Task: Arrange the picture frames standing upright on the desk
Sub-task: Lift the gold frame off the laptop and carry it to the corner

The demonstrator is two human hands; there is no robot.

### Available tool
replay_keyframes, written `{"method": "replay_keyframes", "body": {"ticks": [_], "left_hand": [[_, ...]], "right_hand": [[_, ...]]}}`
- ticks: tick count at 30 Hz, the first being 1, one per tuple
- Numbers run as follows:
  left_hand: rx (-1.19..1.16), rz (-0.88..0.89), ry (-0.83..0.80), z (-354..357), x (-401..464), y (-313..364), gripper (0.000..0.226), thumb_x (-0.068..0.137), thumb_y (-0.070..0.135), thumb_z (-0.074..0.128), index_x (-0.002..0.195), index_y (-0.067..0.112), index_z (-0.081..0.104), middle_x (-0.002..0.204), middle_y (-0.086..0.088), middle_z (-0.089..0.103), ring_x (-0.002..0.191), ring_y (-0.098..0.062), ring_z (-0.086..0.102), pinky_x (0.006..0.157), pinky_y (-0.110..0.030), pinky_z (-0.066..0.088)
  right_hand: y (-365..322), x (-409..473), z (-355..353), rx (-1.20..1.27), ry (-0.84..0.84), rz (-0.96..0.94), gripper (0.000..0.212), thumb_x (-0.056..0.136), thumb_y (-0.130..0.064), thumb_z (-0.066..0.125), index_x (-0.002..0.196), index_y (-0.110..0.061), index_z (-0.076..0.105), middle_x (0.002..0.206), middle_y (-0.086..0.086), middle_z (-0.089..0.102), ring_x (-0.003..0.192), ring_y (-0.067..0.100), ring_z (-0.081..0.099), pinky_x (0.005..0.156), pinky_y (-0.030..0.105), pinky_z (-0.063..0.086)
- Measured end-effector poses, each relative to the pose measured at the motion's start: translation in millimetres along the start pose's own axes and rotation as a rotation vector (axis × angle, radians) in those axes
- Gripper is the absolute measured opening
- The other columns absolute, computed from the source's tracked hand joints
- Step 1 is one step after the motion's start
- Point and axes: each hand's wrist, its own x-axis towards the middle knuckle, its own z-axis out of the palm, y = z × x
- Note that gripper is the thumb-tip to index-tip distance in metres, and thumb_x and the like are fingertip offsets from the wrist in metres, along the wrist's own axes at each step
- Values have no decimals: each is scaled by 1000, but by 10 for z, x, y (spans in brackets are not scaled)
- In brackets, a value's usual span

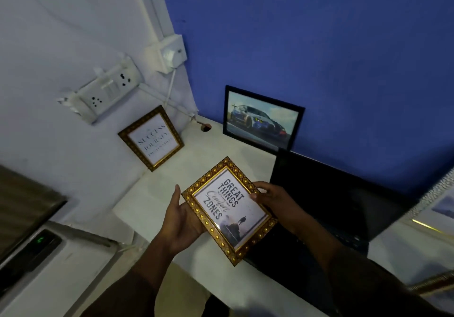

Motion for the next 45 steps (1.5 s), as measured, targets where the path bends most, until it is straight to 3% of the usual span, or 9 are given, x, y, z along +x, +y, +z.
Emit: {"method": "replay_keyframes", "body": {"ticks": [5,10,15,19,21,26,32,38,45], "left_hand": [[48,112,32,-188,184,330,51,103,33,42,146,6,48,142,-26,55,133,-45,50,117,-63,26],[-36,218,11,-398,476,646,48,105,29,42,148,8,45,145,-23,54,134,-42,50,114,-62,31],[122,229,16,-569,701,1031,51,105,47,34,148,22,48,146,-11,56,134,-33,52,113,-58,33],[123,109,19,-757,800,1341,85,90,78,17,128,22,68,115,-11,71,97,-25,61,90,-44,35],[63,39,-24,-825,823,1452,95,84,85,16,135,19,64,128,-17,64,104,-29,56,89,-44,36],[42,-131,-116,-859,868,1608,97,85,84,19,142,14,57,146,-23,52,138,-42,42,119,-57,22],[80,-292,-268,-905,966,1769,92,87,83,29,152,19,43,158,-17,37,147,-40,33,123,-59,10],[141,-299,-223,-794,1055,1854,85,91,77,26,140,16,60,145,-17,56,132,-38,54,117,-55,30],[140,-216,-160,-846,1260,1799,86,92,75,25,136,13,63,142,-19,58,129,-40,56,114,-57,33]], "right_hand": [[-90,408,170,373,151,89,30,96,-21,60,121,-7,69,126,28,66,111,42,63,105,55,44],[-100,731,554,509,245,115,40,93,-28,64,126,-5,66,122,20,69,109,34,63,94,44,51],[-199,1110,946,504,275,76,37,100,-31,57,132,-12,62,126,15,71,112,34,69,99,51,52],[-391,1402,998,477,354,27,37,102,-33,52,131,-13,62,126,15,71,113,34,69,103,55,49],[-486,1488,1010,457,354,23,39,101,-37,52,131,-14,64,124,15,71,113,37,69,101,58,50],[-682,1616,1068,334,336,3,38,101,-41,50,125,-17,67,117,13,75,106,36,72,93,55,56],[-712,1635,1062,184,326,-20,37,102,-38,48,120,-12,68,111,11,77,99,33,75,78,41,61],[-666,1657,1050,56,310,-57,35,104,-32,47,115,-6,68,104,12,79,91,30,77,70,33,62],[-538,1735,1033,-25,303,-57,36,104,-33,44,118,-8,66,111,11,77,101,30,74,85,41,61]]}}
